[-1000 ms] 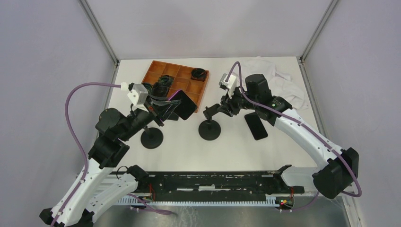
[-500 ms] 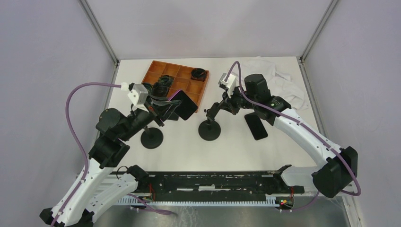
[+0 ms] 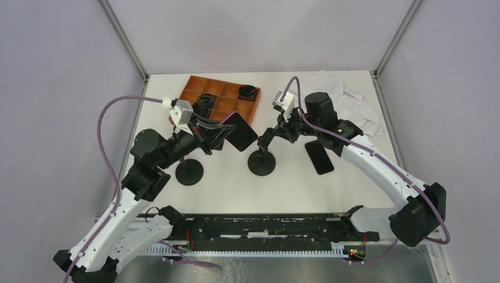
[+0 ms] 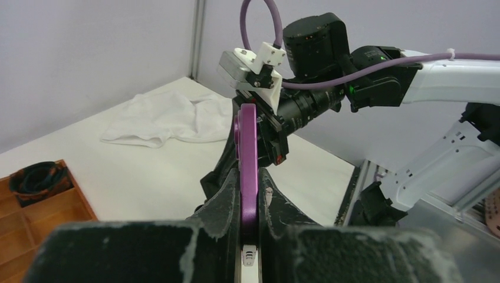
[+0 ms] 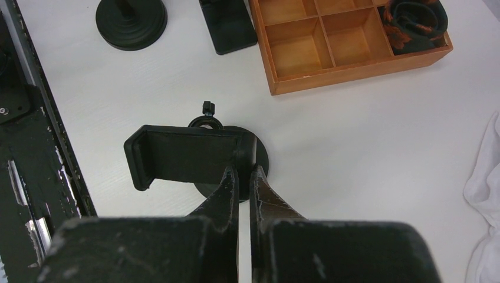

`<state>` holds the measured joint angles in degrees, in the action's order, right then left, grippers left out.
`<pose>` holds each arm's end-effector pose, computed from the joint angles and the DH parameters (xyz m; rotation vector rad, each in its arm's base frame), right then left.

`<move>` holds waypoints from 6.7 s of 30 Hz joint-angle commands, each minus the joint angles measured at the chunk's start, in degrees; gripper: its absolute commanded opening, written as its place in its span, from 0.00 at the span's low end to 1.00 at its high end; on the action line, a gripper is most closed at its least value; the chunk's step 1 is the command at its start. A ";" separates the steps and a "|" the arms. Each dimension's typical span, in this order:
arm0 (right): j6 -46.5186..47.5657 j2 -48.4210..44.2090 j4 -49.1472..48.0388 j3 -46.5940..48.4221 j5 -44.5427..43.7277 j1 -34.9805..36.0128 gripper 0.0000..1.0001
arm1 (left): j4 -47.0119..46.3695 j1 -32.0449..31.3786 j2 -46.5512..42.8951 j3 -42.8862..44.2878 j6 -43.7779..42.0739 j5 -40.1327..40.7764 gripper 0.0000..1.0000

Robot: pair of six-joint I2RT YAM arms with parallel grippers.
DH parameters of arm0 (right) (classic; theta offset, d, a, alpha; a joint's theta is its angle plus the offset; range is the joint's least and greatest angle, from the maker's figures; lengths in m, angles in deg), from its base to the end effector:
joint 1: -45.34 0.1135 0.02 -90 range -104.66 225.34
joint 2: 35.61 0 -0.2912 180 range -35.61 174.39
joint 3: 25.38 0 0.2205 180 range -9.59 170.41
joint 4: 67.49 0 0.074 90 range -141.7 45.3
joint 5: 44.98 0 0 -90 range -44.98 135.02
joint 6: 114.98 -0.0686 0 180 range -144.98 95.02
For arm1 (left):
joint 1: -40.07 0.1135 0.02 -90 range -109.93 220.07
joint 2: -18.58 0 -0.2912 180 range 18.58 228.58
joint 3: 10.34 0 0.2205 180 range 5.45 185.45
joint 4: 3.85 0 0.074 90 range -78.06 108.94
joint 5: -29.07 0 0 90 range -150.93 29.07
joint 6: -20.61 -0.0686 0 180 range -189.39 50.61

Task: Place the phone on the phone stand
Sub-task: Adjust the phone stand at the center of the board, then install the phone on the phone stand.

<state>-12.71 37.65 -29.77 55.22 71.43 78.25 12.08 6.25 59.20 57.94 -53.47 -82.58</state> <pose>0.2115 0.1732 0.3520 -1.0661 1.8283 0.6995 0.0932 -0.0929 0.4335 0.5479 1.3443 -0.9756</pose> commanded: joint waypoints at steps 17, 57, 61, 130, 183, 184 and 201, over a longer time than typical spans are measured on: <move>-0.49 -0.92 -2.01 1.74 2.58 0.24 0.00 | -39.31 -0.84 12.82 -10.67 22.04 -14.78 0.02; -3.18 -4.44 -4.62 -1.95 6.98 -0.13 0.00 | -64.30 -0.33 36.13 -11.48 15.59 -23.79 0.02; -3.55 -4.51 -5.19 -2.25 8.26 -0.16 0.00 | -64.89 -0.12 37.17 -11.33 17.21 -24.64 0.02; -3.46 -9.71 -9.58 -8.63 5.89 -1.65 0.00 | -98.94 7.23 47.21 -18.39 33.63 -24.30 0.02; 6.77 -6.69 -8.12 -4.32 -20.74 3.03 0.00 | -39.51 8.01 32.32 -16.18 14.28 -15.65 0.02; 6.92 -6.59 -8.13 -4.18 -21.06 3.07 0.00 | -38.16 7.99 32.26 -15.66 14.04 -15.58 0.02; 7.41 -5.71 -8.18 -3.85 -22.28 3.64 0.00 | -30.00 7.04 30.53 -13.71 10.27 -12.78 0.02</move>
<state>-10.08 32.75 -37.46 48.45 56.68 82.97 -27.05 11.80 89.80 44.21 -37.53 -100.22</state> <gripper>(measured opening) 0.030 0.124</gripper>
